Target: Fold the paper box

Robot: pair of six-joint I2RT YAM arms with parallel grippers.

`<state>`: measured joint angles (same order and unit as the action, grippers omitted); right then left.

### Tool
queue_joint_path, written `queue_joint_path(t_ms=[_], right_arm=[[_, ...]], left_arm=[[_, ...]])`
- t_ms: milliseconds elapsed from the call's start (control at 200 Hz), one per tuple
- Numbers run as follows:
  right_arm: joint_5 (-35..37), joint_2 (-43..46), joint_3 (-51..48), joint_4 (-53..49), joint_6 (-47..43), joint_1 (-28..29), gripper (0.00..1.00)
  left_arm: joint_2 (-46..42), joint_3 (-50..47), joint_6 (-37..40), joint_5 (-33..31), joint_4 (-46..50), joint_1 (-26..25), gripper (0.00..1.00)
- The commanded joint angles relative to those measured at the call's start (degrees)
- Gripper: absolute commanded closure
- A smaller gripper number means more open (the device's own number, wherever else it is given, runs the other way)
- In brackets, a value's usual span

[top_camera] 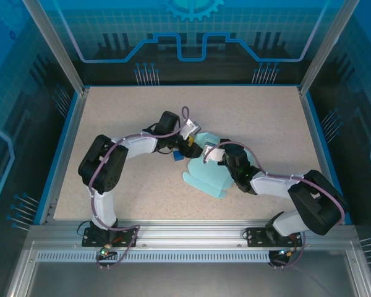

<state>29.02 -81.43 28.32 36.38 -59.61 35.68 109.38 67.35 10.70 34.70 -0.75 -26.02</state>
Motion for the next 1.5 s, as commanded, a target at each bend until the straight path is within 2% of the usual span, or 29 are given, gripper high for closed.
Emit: queue_joint_path(t_ms=[0, 245, 410, 495, 720, 915, 1496], right_arm=[[-0.5, 0.7, -0.1, -0.5, 0.4, 0.4, 1.00], [-0.6, 0.5, 0.5, -1.2, 0.7, 0.1, 1.00], [-0.6, 0.9, 0.6, -1.6, 0.9, 0.0, 1.00], [-0.6, 1.1, 0.6, -2.0, 1.2, 0.0, 1.00], [-0.3, 1.1, 0.6, -2.1, 1.1, 0.0, 1.00], [0.0, 1.2, 0.7, -2.5, 1.1, 0.0, 1.00], [-0.5, 1.1, 1.3, -3.8, 1.8, -0.2, 1.00]], left_arm=[[-3.0, -0.5, 1.7, -0.1, 3.4, 1.8, 0.21], [-6.3, -3.9, -4.1, 3.0, -0.6, 8.0, 0.24], [-3.0, -1.4, -8.3, -3.3, 0.2, 10.1, 0.35], [0.6, 2.5, -8.4, -3.8, 4.1, 9.7, 0.40], [5.8, 8.2, -3.6, -2.3, 9.9, 4.8, 0.41], [4.6, 6.4, -2.1, 2.9, 7.2, 2.7, 0.40], [4.6, 3.3, -1.3, 7.4, 1.5, 1.3, 0.32]])
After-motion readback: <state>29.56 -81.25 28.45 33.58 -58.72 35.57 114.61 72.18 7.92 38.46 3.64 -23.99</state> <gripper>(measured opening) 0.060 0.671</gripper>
